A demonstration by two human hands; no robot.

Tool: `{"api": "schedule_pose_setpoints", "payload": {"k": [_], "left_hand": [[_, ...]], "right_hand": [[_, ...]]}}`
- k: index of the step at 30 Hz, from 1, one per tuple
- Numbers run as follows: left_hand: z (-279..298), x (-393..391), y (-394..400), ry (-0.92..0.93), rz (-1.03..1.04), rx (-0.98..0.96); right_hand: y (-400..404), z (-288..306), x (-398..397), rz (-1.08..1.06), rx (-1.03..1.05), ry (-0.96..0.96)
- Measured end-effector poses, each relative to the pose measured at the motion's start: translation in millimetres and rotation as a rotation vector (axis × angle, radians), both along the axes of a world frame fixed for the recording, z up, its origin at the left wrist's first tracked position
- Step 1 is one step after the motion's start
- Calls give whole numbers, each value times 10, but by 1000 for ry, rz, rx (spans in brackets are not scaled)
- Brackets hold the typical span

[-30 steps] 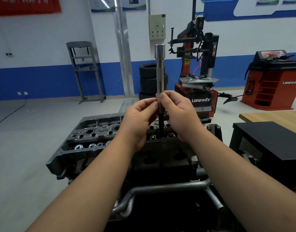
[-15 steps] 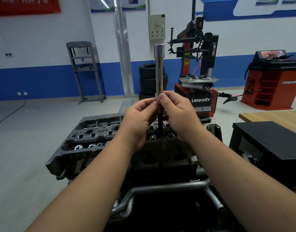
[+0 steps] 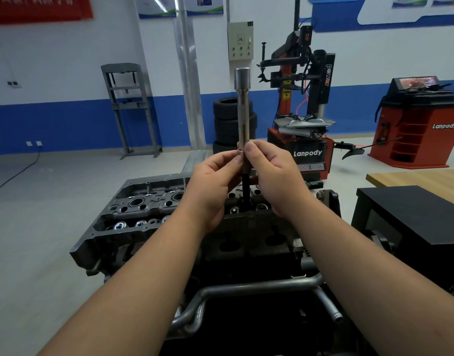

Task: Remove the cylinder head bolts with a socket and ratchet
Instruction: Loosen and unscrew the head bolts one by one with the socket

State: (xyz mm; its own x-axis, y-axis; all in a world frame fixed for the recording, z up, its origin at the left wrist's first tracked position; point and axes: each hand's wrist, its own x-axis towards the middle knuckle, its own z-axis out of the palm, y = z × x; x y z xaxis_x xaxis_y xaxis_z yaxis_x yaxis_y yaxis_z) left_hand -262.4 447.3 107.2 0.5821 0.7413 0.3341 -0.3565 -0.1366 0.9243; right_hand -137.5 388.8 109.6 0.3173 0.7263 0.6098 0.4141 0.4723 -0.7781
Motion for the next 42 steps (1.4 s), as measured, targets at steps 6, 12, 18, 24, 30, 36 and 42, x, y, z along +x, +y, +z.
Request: {"api": "schedule_pose_setpoints", "payload": {"k": [6, 12, 18, 24, 30, 36, 42], "left_hand": [[-15, -15, -20, 10, 57, 78], [-2, -3, -14, 16, 25, 34], [-15, -8, -12, -6, 67, 61], [-13, -15, -19, 4, 32, 59], [4, -12, 0, -11, 27, 1], [-24, -14, -8, 9, 89, 61], [-8, -13, 5, 18, 11, 32]], "right_hand": [[15, -12, -13, 11, 25, 17], [4, -9, 2, -34, 12, 14], [4, -3, -22, 16, 25, 5], [1, -8, -10, -22, 26, 5], [-11, 4, -15, -12, 8, -6], [-6, 1, -33, 13, 26, 2], [-7, -4, -3, -22, 7, -4]]}}
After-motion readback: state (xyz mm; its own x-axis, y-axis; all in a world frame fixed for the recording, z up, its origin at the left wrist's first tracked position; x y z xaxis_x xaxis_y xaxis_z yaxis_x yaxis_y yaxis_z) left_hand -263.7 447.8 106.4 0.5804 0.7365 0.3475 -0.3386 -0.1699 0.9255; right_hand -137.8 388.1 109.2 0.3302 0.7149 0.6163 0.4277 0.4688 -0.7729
